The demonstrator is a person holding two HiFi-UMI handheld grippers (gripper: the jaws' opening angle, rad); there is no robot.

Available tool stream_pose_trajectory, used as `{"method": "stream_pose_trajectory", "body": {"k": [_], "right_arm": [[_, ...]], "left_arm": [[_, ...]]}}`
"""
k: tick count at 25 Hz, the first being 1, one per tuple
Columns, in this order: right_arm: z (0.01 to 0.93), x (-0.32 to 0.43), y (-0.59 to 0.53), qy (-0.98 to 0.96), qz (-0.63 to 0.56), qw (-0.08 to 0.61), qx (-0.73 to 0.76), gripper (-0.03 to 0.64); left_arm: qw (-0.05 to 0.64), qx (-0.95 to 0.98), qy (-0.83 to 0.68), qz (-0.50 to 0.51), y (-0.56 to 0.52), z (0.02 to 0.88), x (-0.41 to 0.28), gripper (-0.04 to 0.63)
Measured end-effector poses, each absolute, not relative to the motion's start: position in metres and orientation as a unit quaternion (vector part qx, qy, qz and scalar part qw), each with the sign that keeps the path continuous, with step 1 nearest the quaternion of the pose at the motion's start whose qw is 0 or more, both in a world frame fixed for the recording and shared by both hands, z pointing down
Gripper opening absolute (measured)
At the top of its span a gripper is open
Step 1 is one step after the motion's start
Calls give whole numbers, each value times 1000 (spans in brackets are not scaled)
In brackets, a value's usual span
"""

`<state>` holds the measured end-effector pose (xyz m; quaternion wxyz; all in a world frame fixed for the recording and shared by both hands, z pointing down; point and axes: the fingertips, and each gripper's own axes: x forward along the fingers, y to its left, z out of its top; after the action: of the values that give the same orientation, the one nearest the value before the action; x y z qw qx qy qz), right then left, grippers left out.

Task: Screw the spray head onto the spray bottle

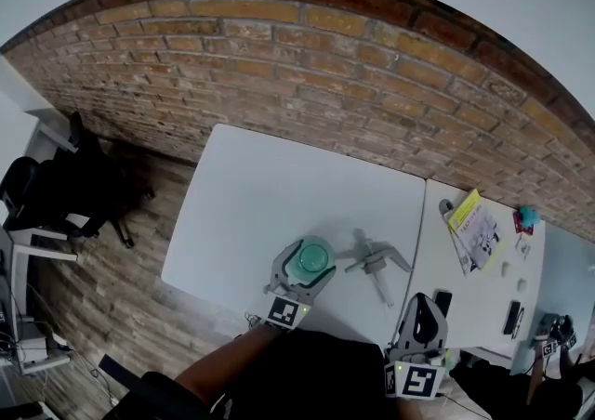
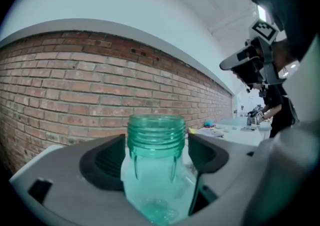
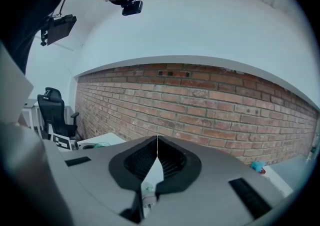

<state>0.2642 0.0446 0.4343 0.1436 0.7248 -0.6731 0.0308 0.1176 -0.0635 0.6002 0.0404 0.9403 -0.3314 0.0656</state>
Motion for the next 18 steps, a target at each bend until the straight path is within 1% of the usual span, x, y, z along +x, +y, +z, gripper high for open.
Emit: {"method": "stream_pose_trajectory", "body": {"k": [3, 4, 6, 10, 15, 18], "right_arm": [[439, 259, 40, -676, 35, 146, 722, 8], [441, 258, 38, -677, 37, 144, 721, 8], [444, 260, 34, -676, 47, 138, 722, 8], [462, 267, 22, -678, 70, 148, 717, 8], [503, 281, 2, -685, 108, 190, 695, 8], [526, 276, -15, -713, 128, 203, 659, 9]], "left_arm": [[42, 940, -333, 63, -66, 600, 117, 369], [40, 941, -331, 65, -66, 600, 117, 347], [31, 943, -324, 69, -66, 600, 119, 330], [28, 945, -318, 63, -66, 599, 119, 328], [14, 956, -289, 48, -62, 599, 121, 325], [9, 956, -289, 45, -62, 597, 118, 325]]}}
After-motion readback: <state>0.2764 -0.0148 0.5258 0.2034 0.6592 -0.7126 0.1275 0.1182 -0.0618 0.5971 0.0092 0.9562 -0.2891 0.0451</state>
